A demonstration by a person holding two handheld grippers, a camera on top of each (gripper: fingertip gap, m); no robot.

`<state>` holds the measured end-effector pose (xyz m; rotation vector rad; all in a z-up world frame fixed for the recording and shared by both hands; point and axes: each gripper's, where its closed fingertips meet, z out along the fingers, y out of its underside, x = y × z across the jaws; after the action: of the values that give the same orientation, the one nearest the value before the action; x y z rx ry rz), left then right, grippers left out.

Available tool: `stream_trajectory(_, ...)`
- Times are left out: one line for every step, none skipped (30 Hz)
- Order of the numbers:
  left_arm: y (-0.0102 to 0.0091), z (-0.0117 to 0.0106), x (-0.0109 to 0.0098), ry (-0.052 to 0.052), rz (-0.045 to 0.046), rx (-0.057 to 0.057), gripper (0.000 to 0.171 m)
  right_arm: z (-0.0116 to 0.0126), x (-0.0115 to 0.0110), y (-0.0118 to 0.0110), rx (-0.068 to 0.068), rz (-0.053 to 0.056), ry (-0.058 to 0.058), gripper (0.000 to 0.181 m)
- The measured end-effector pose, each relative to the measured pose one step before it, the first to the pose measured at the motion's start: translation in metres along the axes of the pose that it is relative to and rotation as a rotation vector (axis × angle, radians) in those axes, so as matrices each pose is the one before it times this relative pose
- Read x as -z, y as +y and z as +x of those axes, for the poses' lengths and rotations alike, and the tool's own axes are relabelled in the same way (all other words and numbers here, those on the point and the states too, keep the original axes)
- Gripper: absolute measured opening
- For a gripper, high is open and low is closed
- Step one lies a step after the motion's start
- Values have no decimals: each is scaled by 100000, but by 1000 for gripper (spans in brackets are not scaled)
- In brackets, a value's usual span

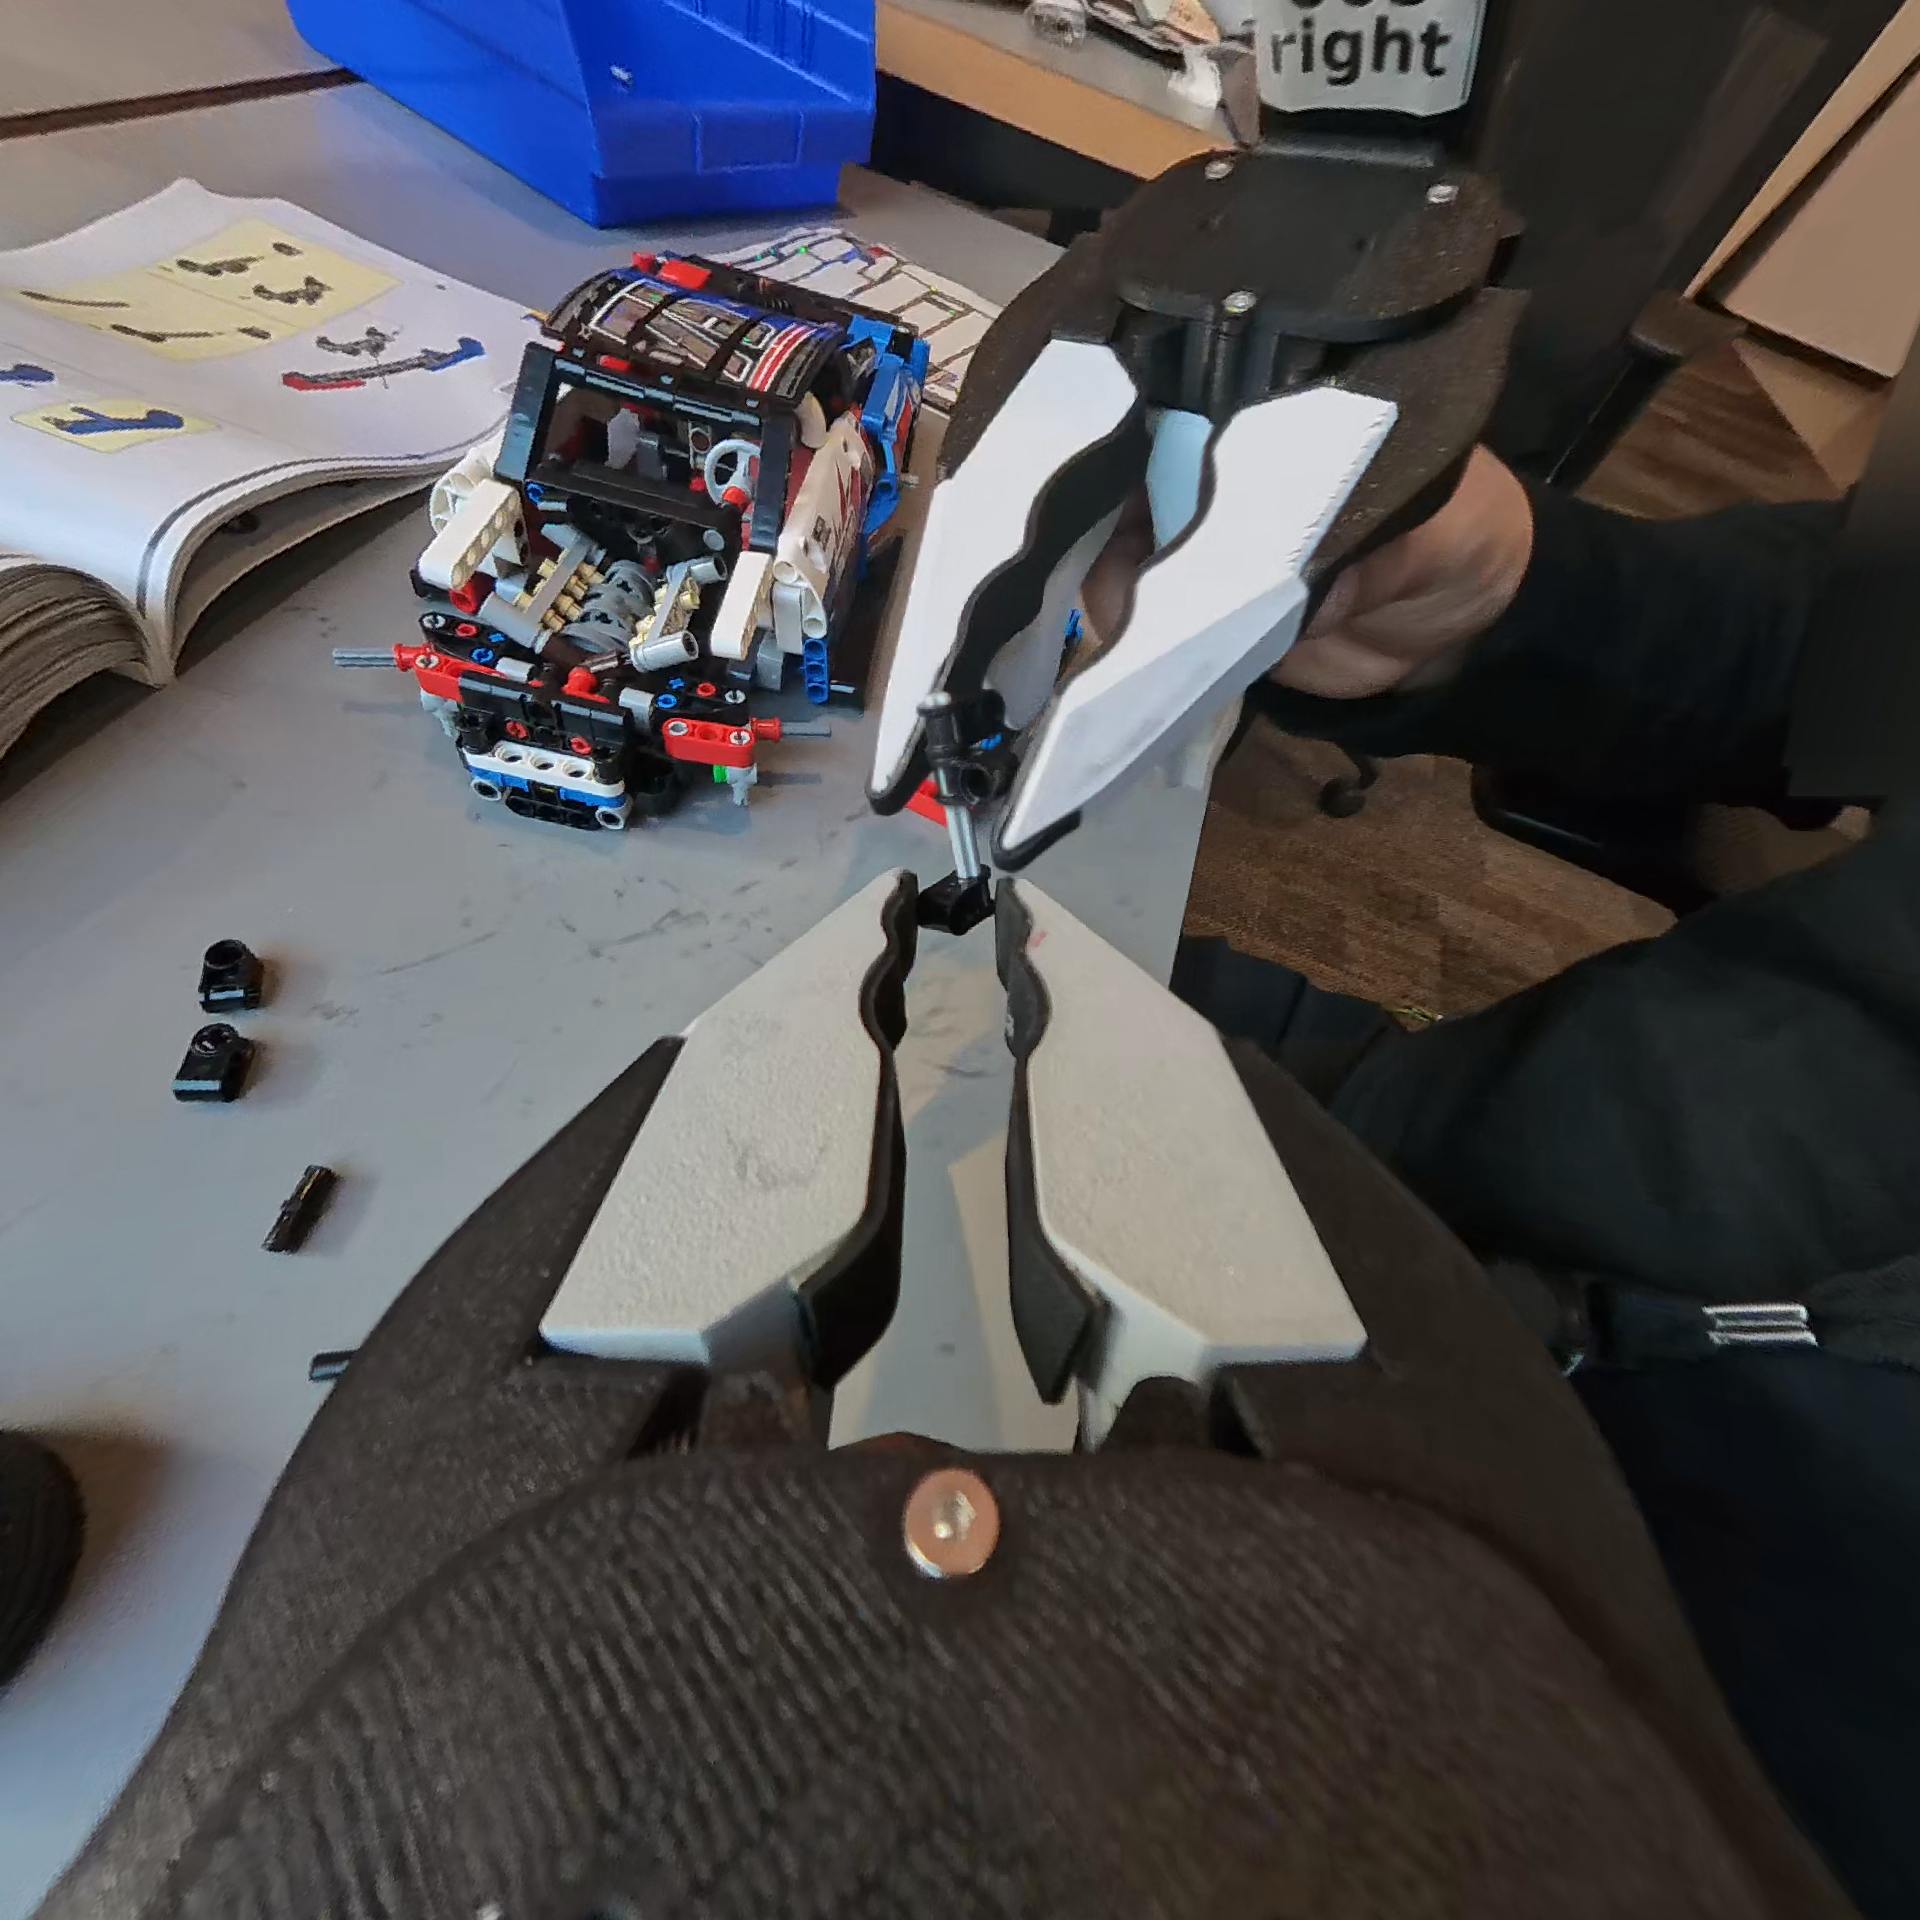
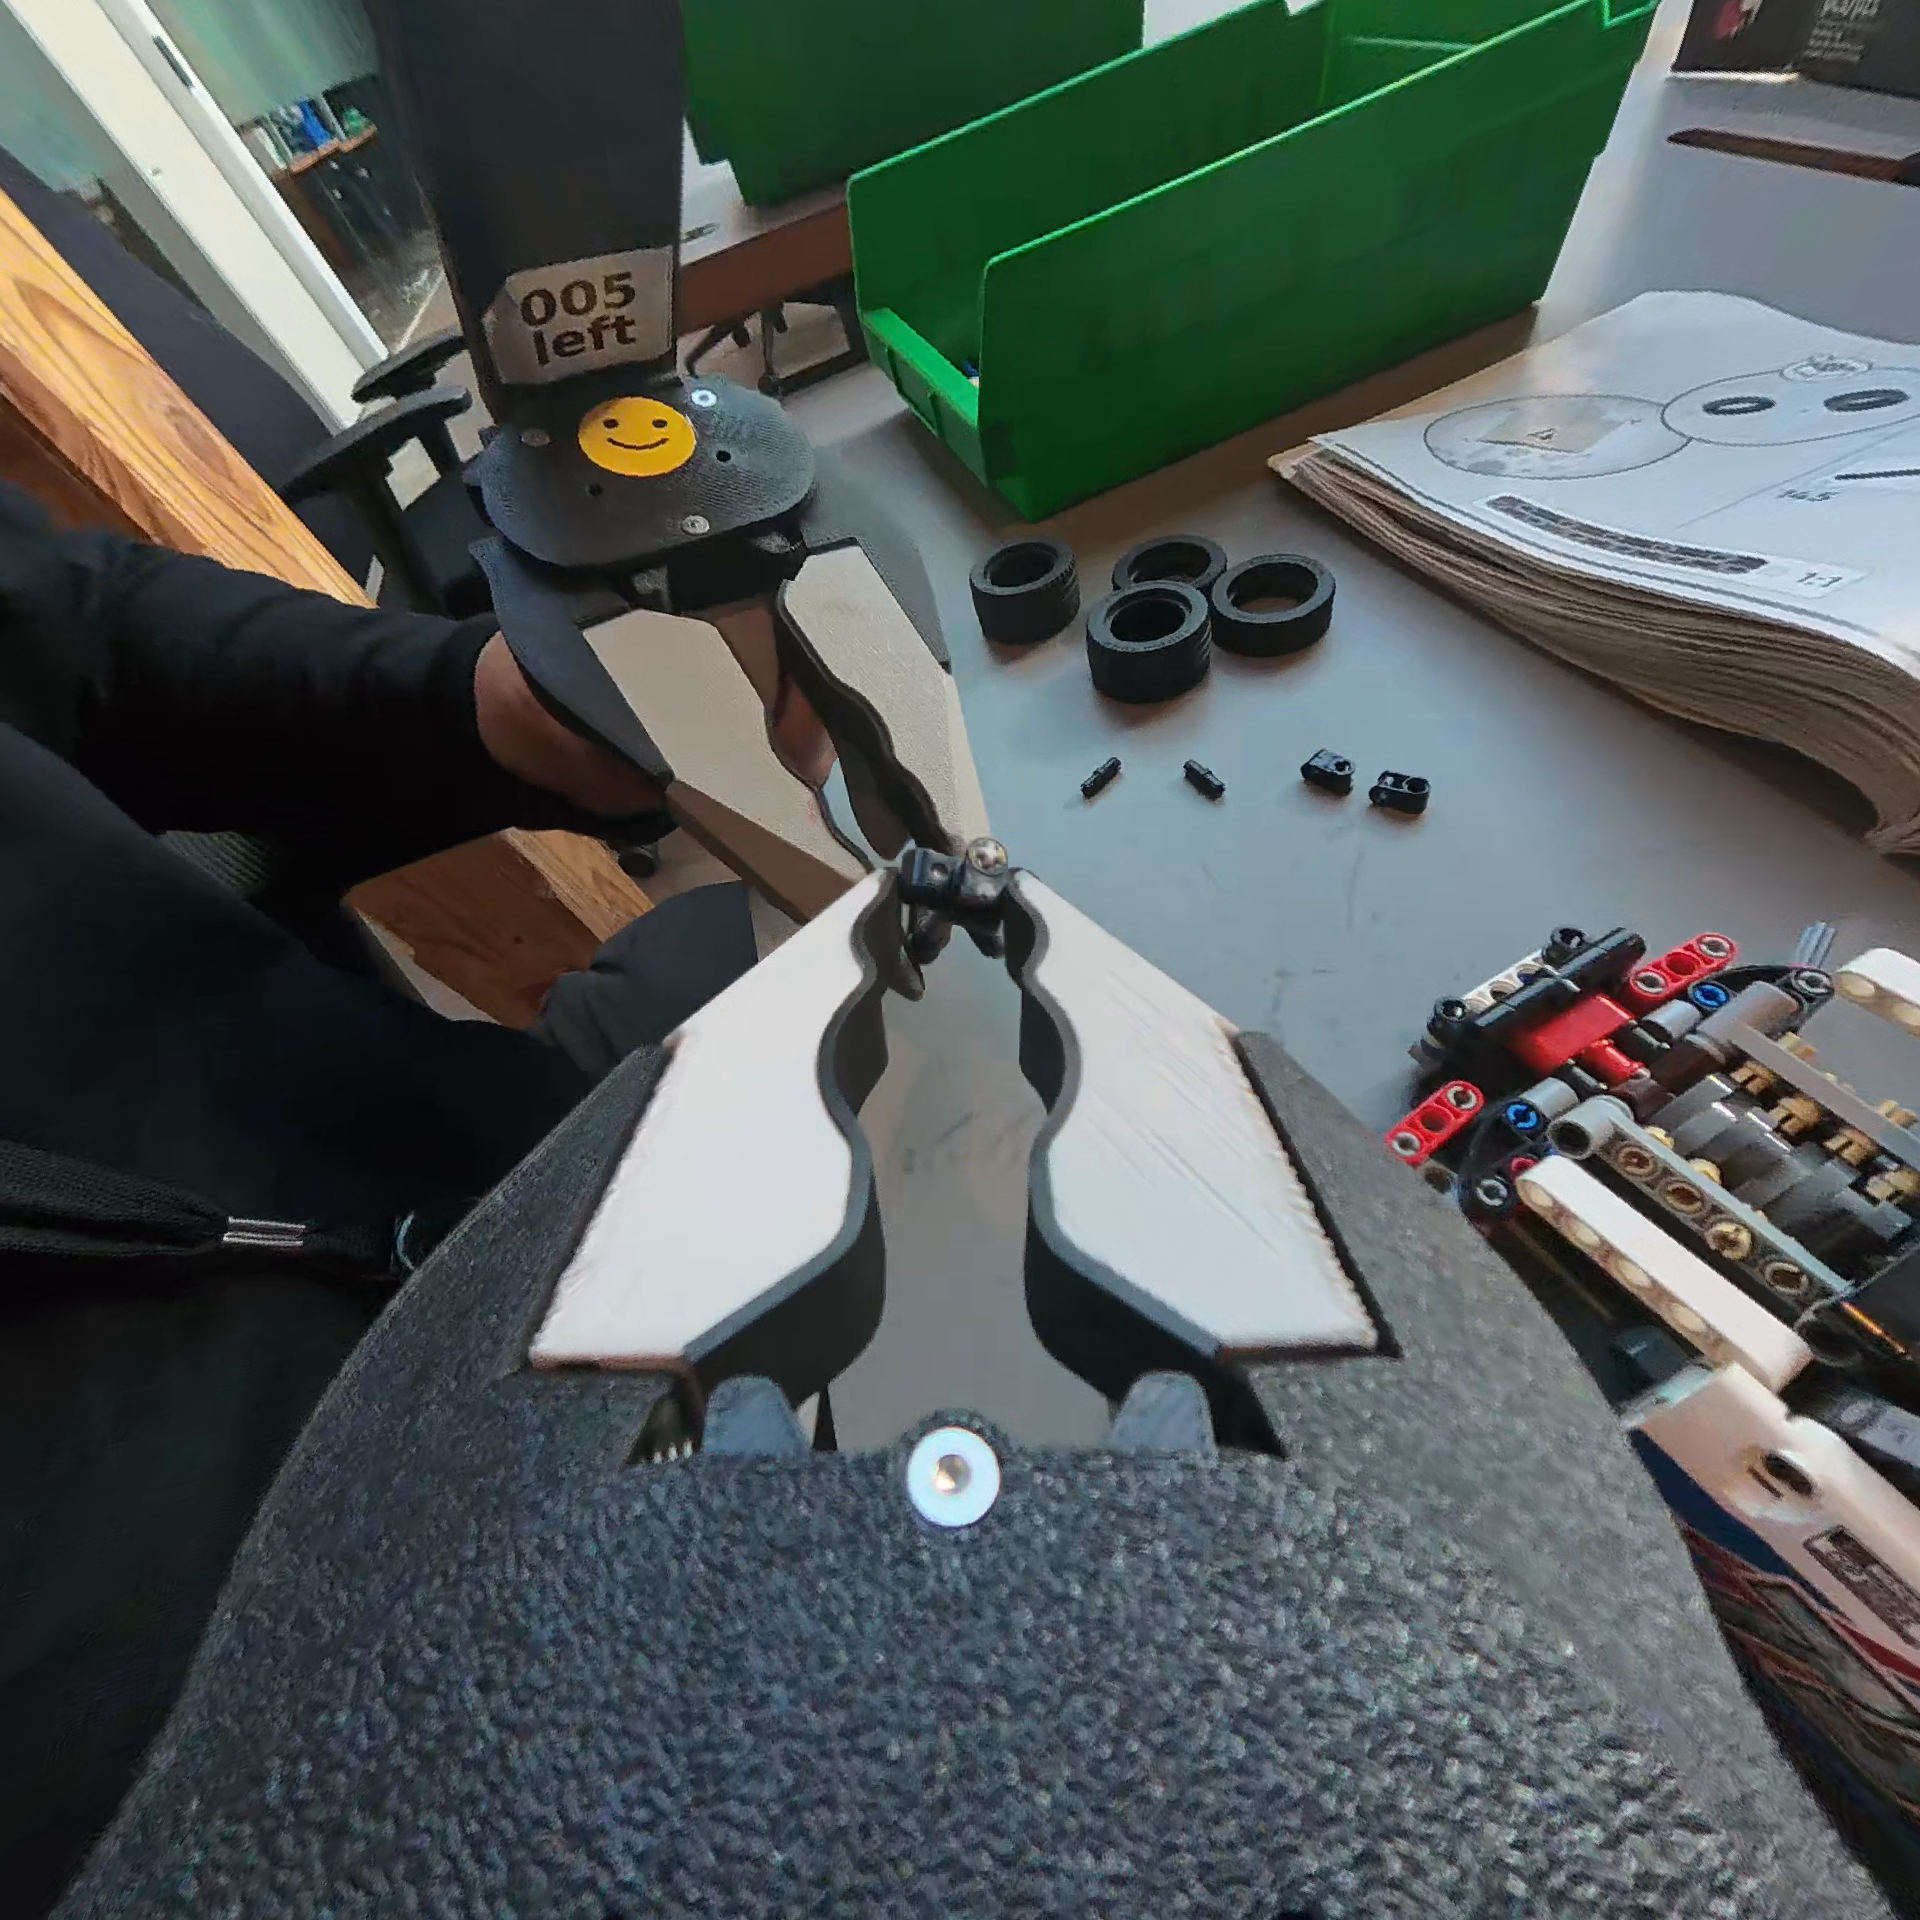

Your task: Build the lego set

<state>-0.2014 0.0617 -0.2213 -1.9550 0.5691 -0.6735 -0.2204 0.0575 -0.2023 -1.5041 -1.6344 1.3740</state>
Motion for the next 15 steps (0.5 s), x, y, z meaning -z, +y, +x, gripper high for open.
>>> stream_trajectory(26, 52, 4, 4, 304, 645, 13, -152, -65, -71, 789, 306, -33, 18)
stream_trajectory(62, 103, 15, 907, 37, 1242, 13, -121, -40, 6, 533, -489, -264, 18)
stream_trajectory(77, 160, 26, 1742, 9, 1073, 13, -199, -49, 14, 93, -646, -1335, 18)
stream_trajectory(33, 24, 71, 976, 584, 644, 12, -207, -20, -47, -374, -201, -2016, 17)
stream_trajectory(4, -12, 82, 581, 677, 317, 12, -241, -50, -82, -956, 185, -2781, 16)
stream_trajectory(74, 166, 25, 1549, -87, 351, 12, -315, -87, -44, -975, 58, -3575, 16)
stream_trajectory(72, 154, -2, 1472, -171, 845, 12, -173, -71, 8, -866, -199, -2673, 16)
stream_trajectory(9, 141, 11, 1257, 478, 831, 12, -107, -30, -22, -1482, 113, -2208, 16)
stream_trajectory(-31, -34, 41, 321, 661, 1033, 12, 51, 11, -44, -2646, 273, -1150, 16)
stream_trajectory(-69, -121, 57, -123, 766, 1409, 12, 141, 36, -89, -3504, 828, -666, 15)
stream_trajectory(-147, -111, 53, -10, 1134, 2065, 12, 201, 44, -161, -3973, 1449, -302, 16)
stream_trajectory(-173, -137, 36, -38, 1319, 2680, 13, 291, 40, -169, -4638, 1550, -84, 16)
stream_trajectory(-168, -262, 39, -905, 1291, 3453, 13, 424, 57, -146, -4925, 1265, 703, 16)
stream_trajectory(-193, -422, 21, -2043, 1876, 4475, 12, 807, 148, -193, -4163, 1509, 3341, 18)
stream_trajectory(-135, -549, 17, -2521, 1632, 5594, 12, 700, 258, -311, -1588, 1909, 3331, 22)
